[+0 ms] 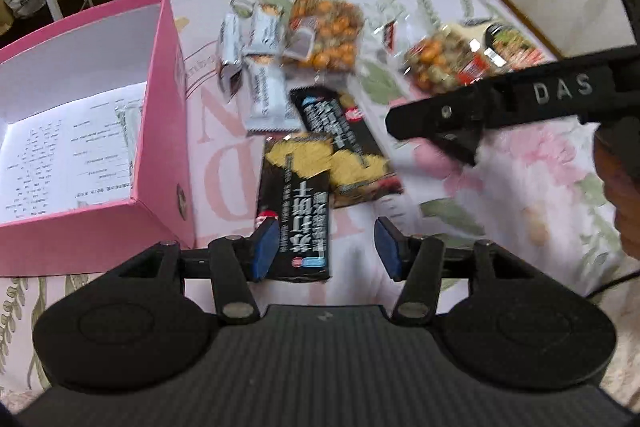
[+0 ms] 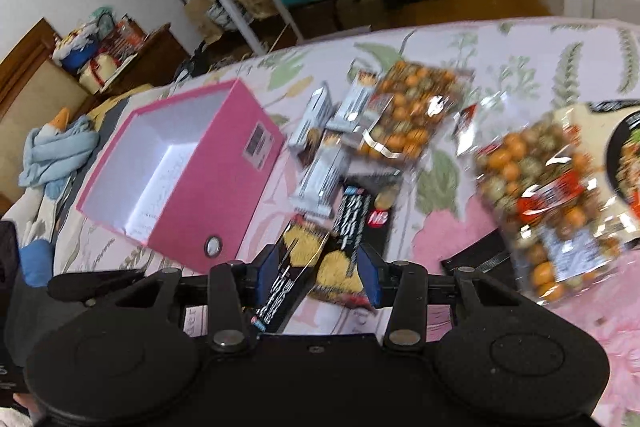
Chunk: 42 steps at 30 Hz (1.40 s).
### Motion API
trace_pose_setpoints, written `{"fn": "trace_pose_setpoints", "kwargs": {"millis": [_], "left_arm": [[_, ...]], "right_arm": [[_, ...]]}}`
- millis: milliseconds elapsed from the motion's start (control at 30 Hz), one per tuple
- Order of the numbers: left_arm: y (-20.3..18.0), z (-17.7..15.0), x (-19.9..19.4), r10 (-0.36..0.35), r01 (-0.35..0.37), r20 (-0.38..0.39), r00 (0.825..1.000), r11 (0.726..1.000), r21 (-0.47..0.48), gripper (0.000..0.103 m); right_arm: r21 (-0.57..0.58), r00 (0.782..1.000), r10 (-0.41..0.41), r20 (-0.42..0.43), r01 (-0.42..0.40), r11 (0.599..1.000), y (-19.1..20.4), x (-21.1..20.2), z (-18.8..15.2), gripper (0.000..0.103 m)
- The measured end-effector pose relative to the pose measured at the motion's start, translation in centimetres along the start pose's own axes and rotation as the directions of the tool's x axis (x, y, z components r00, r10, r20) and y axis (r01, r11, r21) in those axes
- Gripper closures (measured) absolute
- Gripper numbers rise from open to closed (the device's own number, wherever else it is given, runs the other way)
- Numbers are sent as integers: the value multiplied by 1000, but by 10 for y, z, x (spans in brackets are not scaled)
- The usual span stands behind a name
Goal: Organize snacks
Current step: 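Move the right gripper to a black NB cracker packet and grasp it, then carry the black packet with the right gripper into the box and release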
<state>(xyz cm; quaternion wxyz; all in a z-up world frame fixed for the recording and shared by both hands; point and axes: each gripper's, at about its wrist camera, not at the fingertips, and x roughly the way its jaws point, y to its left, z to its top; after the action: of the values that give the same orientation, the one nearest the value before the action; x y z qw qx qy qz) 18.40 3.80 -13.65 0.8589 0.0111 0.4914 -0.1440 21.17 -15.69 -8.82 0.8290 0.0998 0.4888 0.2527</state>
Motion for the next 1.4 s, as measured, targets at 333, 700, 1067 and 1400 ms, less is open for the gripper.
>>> {"fn": "trace_pose_setpoints", "kwargs": {"millis": [333,700,1067,1400], "left_arm": [[3,1,50,96,-100,-95,991,994,-35,35],[10,1,57,85,-96,-111,990,990,-99,53],[5,-5,41,-25,11,-95,995,989,-146,55],[0,-8,21,-90,72,-112,990,986,-149,54]], "right_arm": [[30,992,105,-65,-104,994,-1,46,-17,54],[111,980,159,-120,-146,983,-5,71,-27,54],[236,980,162,-119,-130,963,-10,81,-43,56],[208,980,142,-139,-111,972,-2,59,-47,69]]}}
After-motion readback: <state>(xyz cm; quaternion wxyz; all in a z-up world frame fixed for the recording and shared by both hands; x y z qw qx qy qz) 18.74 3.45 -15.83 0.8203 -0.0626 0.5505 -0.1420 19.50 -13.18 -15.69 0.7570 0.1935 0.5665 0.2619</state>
